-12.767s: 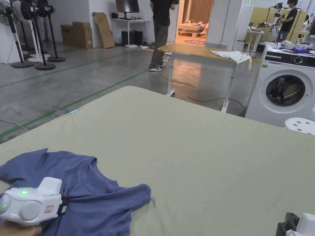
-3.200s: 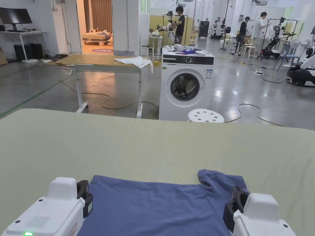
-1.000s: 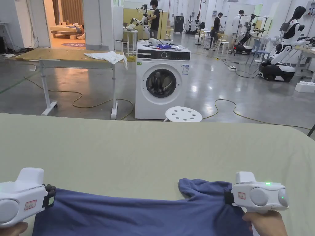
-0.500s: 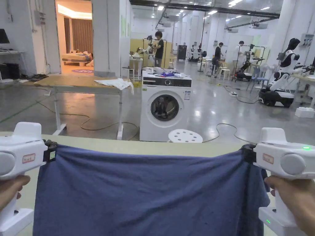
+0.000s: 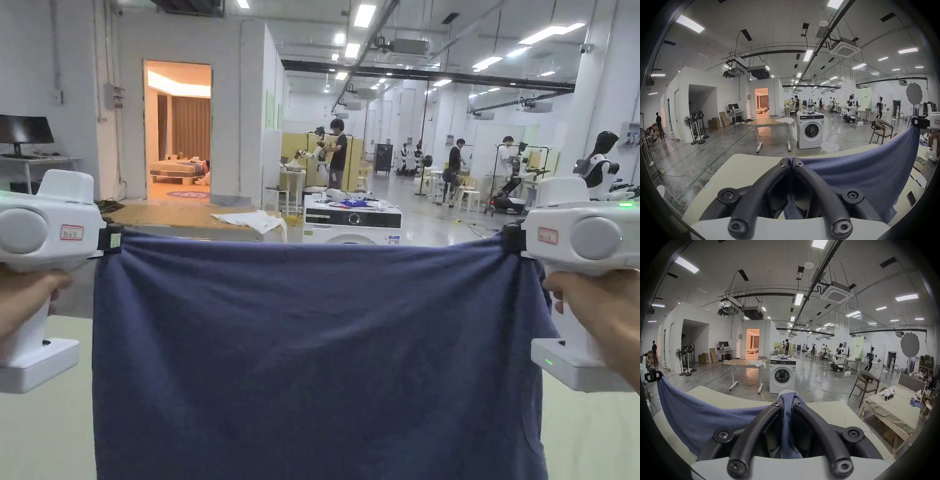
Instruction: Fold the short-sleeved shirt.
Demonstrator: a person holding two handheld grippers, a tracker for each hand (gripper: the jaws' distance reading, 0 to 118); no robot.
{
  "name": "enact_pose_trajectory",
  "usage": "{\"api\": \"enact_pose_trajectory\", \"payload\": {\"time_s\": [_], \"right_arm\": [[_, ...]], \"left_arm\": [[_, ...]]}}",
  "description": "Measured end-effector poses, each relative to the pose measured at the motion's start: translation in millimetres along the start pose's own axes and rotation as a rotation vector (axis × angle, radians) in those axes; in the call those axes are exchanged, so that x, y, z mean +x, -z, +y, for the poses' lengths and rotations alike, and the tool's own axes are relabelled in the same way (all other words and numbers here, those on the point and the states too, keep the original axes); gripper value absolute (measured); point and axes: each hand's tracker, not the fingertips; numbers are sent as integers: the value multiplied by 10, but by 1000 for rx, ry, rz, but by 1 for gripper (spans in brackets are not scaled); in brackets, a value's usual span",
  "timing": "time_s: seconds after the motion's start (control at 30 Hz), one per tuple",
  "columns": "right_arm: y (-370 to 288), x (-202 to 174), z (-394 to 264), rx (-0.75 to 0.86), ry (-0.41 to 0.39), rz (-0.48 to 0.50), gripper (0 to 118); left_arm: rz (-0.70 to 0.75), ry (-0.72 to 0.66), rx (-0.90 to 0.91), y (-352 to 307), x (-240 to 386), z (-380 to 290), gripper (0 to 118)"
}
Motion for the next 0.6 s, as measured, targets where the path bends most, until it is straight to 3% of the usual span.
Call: {"api": "enact_pose_trajectory", "payload": {"time_s": [0.27,0.6], "right_arm": [[234,-4,630,59,-1,-29,4],[424,-79,1004,105,-64,-42,4]], "left_arm": [[22,20,52,192,-80,681,0],[70,42,96,481,-120,1065,0]]}}
